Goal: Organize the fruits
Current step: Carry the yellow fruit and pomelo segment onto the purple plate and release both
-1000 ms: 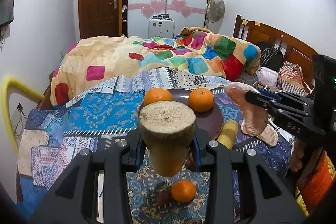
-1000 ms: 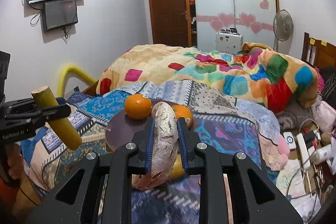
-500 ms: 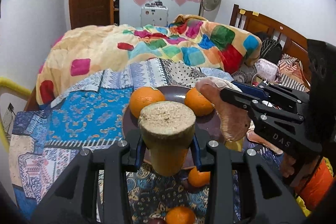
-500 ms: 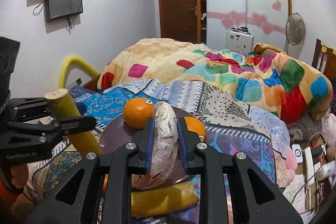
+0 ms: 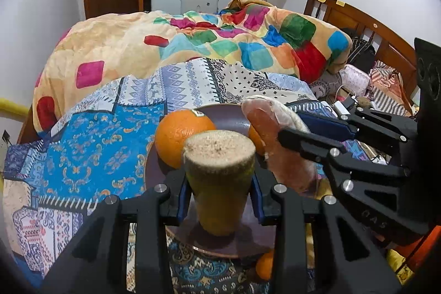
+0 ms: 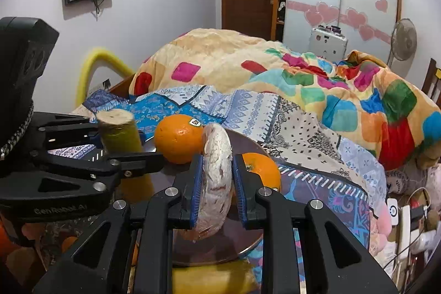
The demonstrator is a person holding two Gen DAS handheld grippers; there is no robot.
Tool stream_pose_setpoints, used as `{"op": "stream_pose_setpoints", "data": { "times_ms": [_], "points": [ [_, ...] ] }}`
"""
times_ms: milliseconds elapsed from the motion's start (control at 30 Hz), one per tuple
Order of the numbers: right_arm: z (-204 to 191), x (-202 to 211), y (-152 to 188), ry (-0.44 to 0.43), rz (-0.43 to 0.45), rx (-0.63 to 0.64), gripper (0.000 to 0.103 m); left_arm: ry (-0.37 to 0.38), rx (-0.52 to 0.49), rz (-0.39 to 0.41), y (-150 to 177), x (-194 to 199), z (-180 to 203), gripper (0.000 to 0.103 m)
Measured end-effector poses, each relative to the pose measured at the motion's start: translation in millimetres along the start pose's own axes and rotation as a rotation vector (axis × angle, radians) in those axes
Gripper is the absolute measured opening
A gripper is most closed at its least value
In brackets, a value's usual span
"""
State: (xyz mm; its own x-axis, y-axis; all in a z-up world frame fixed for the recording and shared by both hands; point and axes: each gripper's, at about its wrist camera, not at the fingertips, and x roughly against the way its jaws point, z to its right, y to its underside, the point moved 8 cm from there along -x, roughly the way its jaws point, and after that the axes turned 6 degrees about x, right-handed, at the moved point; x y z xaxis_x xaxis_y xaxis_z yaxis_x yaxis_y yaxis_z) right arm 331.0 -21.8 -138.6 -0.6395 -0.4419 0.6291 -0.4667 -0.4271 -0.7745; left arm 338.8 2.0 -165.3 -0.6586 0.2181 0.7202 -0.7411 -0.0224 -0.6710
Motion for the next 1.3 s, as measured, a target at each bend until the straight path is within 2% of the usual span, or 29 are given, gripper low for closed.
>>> {"op": "stream_pose_setpoints", "data": {
  "times_ms": [167, 533, 633, 767, 1000, 1067, 1133, 1300],
  "points": [
    [1, -11, 3, -0.005, -0.037, 0.010, 0.020, -0.026, -0.031, -0.002, -6, -6, 3, 0.036],
    [4, -8, 5, -0.011, -0.038, 0.010, 0.023, -0.022, -0.044, -0.017, -7, -13, 6, 0.036],
    [6, -3, 3, -0.001, -0.026, 0.008, 0.027, -0.024, -0.046, -0.006, -7, -7, 8, 0.036],
    [7, 3, 2, 0.001, -0.016, -0.002, 0.027, -0.024, -0.045, 0.015, -7, 6, 8, 0.036],
    [8, 38, 2, 0.036, 0.030, -0.014, 0.028, -0.040, -0.022, 0.060, -3, 40, 7, 0.036],
    [9, 49, 4, 0.046, 0.042, -0.020, 0.030, -0.049, -0.017, 0.072, 1, 51, 8, 0.036],
    [9, 61, 7, 0.059, 0.054, -0.024, 0.038, -0.060, -0.015, 0.083, 4, 61, 8, 0.037],
    [14, 90, 21, 0.101, 0.075, -0.032, 0.052, -0.086, -0.015, 0.110, 19, 85, 14, 0.046]
  ]
}}
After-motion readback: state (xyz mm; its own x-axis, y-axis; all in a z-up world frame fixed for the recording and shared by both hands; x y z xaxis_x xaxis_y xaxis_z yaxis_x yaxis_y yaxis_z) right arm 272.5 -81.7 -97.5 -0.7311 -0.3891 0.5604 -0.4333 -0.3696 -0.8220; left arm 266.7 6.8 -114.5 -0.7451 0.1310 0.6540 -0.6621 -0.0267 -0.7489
